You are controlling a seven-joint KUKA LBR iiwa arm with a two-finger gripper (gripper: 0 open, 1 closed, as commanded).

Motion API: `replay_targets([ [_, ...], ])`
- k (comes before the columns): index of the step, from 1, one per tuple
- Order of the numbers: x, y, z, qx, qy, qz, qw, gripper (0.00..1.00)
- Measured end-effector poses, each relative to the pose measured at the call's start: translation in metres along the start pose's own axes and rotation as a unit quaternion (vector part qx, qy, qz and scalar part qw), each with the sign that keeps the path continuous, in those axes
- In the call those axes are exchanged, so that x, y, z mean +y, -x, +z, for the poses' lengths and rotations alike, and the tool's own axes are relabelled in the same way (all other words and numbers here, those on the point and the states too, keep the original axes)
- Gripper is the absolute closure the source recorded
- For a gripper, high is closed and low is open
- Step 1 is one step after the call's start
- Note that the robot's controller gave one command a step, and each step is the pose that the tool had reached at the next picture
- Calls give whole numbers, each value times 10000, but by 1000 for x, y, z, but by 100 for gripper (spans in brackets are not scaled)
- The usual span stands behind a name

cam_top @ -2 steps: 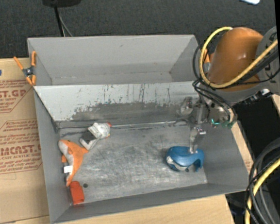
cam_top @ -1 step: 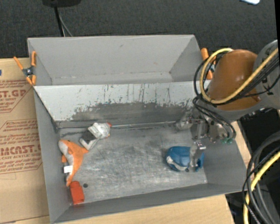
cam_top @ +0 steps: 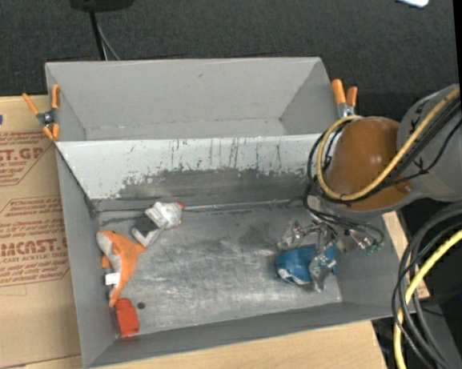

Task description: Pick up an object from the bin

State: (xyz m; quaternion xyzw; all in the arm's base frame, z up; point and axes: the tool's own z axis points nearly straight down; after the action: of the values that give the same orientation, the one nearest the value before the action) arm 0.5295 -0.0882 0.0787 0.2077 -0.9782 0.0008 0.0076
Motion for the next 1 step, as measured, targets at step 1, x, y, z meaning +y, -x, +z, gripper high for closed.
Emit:
replay_targets([
  [1, 0, 0, 0, 0, -1, 0, 10000, 100],
])
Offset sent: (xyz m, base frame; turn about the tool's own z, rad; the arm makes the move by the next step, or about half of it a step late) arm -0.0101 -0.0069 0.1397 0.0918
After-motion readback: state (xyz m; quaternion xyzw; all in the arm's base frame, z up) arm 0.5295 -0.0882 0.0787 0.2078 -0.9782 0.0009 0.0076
